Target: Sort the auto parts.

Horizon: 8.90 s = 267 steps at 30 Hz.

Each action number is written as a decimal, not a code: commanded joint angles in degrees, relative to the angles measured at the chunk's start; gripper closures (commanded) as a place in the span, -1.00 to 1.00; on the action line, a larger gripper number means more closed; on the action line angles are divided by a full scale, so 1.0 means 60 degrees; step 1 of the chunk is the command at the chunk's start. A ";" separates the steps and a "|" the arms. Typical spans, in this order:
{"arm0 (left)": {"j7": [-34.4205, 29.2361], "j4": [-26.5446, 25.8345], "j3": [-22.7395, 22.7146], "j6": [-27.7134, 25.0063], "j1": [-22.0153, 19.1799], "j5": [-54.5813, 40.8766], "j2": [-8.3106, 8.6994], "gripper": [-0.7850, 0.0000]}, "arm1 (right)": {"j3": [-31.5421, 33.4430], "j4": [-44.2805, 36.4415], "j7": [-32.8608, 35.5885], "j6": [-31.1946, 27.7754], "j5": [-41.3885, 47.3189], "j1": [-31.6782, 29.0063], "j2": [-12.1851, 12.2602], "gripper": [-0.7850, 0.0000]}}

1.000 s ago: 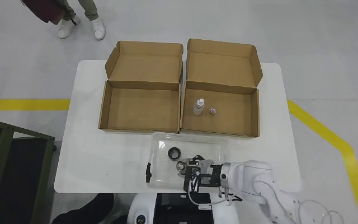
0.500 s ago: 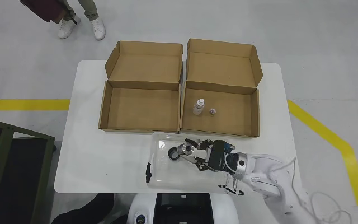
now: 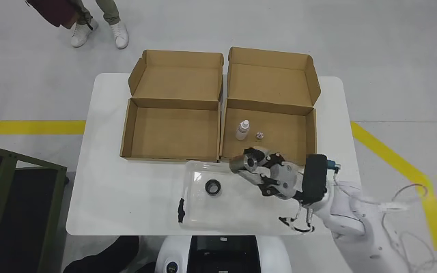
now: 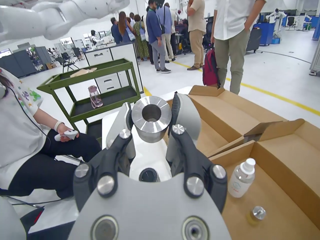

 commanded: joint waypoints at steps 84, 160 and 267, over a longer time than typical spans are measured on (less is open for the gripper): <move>0.0000 0.0000 0.0000 0.0000 0.0000 0.0000 0.0000 -1.00 | -0.7002 0.6122 0.2701 0.5279 -0.2772 0.7188 -0.3008 1.00; 0.0000 0.0000 0.0000 0.0000 0.0000 0.0000 0.0000 -1.00 | -0.3602 0.1280 0.4335 0.0876 -0.6193 0.1958 -0.2680 -1.00; 0.0000 0.0000 0.0000 0.0000 0.0000 0.0000 0.0000 -1.00 | -0.0906 0.0527 0.2601 0.0525 0.1009 0.1340 -0.1659 1.00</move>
